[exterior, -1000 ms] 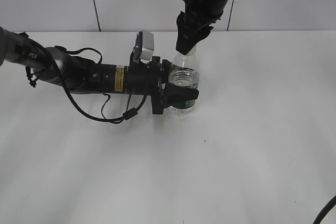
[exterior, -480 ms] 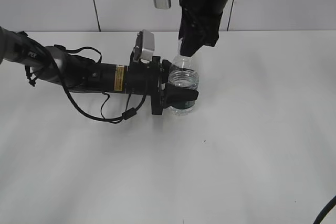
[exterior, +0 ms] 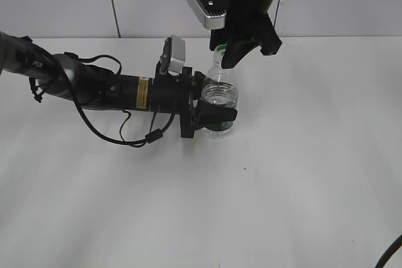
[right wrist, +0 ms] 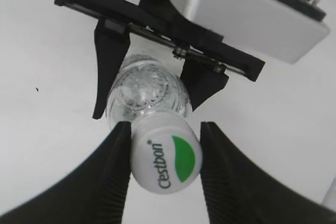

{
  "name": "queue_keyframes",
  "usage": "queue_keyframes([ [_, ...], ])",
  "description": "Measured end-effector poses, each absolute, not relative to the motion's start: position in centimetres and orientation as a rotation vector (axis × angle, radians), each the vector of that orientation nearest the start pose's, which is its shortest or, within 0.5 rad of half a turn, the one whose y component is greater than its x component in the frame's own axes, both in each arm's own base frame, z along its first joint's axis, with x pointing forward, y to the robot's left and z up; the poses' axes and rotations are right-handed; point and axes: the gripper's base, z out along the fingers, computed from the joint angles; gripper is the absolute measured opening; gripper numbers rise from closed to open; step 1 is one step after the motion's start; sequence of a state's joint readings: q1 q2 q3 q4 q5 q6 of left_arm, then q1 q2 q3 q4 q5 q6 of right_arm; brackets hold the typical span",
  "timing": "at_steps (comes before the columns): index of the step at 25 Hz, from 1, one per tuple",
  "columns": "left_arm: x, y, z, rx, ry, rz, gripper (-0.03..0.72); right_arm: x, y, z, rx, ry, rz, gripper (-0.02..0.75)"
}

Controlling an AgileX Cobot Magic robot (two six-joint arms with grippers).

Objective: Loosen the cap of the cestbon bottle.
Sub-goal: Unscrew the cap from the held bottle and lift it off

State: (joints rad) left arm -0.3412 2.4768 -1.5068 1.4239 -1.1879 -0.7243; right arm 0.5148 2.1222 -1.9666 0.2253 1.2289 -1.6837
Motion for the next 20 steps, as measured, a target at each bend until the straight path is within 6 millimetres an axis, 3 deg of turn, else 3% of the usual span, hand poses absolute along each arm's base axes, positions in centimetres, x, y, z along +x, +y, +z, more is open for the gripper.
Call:
queue_keyframes([
  [8, 39.95, -23.04, 6.89, 1.331, 1.389, -1.112, 0.409, 38.82, 24.15, 26.28, -2.570, 1.095, 0.005, 0.303],
  [20, 39.93, -23.04, 6.88, 1.333, 1.388, -1.112, 0.409, 38.81, 24.17, 26.28, -2.569, 1.096, 0.008, 0.303],
])
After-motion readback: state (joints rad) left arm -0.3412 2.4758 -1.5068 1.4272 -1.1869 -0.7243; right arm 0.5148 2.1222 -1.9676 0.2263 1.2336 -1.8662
